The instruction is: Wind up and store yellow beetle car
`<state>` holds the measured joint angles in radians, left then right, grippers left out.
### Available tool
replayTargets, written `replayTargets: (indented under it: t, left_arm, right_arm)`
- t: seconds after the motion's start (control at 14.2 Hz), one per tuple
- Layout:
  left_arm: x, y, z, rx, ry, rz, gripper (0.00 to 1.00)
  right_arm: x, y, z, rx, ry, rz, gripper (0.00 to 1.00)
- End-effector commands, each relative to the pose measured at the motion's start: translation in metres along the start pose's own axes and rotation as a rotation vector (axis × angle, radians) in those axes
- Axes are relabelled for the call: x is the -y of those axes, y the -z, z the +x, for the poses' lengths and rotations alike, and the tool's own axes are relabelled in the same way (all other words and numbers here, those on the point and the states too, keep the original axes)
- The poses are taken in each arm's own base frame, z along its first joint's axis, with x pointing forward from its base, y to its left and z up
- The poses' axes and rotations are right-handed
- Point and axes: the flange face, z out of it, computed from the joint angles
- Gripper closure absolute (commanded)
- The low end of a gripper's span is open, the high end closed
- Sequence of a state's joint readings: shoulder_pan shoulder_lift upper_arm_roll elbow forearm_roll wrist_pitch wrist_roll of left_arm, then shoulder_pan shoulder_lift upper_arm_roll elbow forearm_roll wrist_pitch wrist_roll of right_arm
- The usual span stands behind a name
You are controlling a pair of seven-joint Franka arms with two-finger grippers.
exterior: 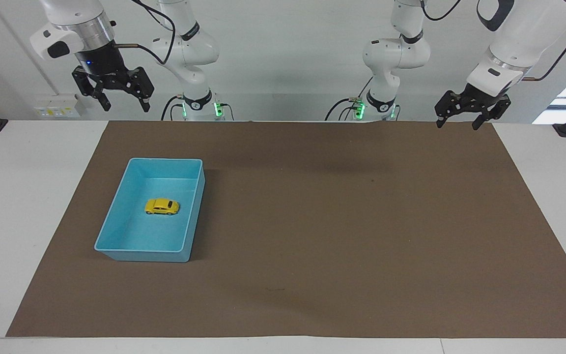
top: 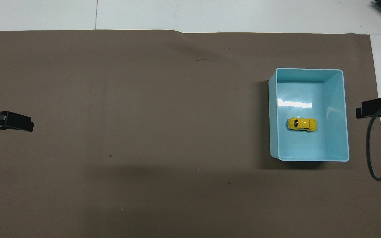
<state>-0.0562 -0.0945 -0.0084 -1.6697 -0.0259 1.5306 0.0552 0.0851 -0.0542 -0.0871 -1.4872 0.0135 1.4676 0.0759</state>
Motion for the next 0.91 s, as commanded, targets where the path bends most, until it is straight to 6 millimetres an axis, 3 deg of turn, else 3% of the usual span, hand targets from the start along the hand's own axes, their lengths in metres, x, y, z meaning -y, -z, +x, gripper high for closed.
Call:
replayTargets:
  t: [0.0,0.84]
  left_arm:
    - [0.0034,0.0047,-0.0024,-0.004,0.002,0.007,0.0]
    - [0.0034,0.0047,-0.0024,-0.004,0.002,0.007,0.0]
  right_arm:
    - [0.0003,0.0014,0.003,-0.018,-0.003,-0.01,0.0]
    - [0.0038,-0.0011,0.002,-0.012,-0.003,0.009,0.0]
